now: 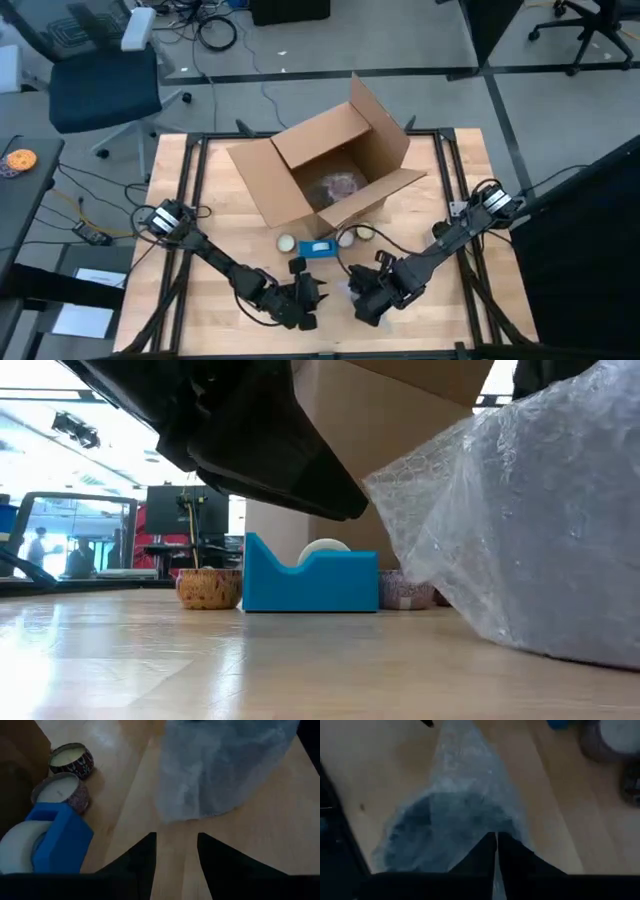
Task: Wrap mug
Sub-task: Wrap the purple mug with the bubble wrap
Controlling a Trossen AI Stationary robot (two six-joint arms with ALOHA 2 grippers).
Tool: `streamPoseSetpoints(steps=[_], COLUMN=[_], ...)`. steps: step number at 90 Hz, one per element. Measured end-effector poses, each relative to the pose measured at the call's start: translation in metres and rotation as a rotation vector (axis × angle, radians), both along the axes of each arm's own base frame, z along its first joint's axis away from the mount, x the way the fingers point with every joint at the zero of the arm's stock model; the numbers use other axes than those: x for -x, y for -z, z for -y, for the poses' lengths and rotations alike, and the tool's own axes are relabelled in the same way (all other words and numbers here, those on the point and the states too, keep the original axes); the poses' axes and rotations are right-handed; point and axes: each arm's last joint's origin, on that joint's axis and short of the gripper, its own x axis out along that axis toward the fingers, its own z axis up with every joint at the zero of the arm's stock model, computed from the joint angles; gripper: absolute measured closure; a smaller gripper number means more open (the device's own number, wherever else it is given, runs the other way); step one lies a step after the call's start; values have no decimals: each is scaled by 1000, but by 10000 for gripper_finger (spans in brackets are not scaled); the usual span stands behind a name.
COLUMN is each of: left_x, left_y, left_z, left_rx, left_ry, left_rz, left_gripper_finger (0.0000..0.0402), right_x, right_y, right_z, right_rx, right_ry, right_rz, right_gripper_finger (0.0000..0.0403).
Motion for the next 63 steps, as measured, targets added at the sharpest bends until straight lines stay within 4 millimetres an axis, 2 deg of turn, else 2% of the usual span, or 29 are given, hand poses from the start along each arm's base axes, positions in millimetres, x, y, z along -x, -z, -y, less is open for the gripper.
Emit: streamPoseSetpoints(steps=[17, 41, 63], left_x=[0, -1, 1], left_y=[0, -2, -5], left_z=[0, 1, 3], left_rx=[5, 17, -7], left_ry=[0, -1, 21], left_rz=[5, 23, 19], left_gripper_finger=[273, 273, 273], right_x=[2, -10, -13], right_y=[13, 10, -14], right_z=[3, -8, -14], right_rx=[-1, -110, -120], right_ry=[32, -93, -167], right_rz=[13, 97, 149], right_gripper_finger=[403, 403, 403])
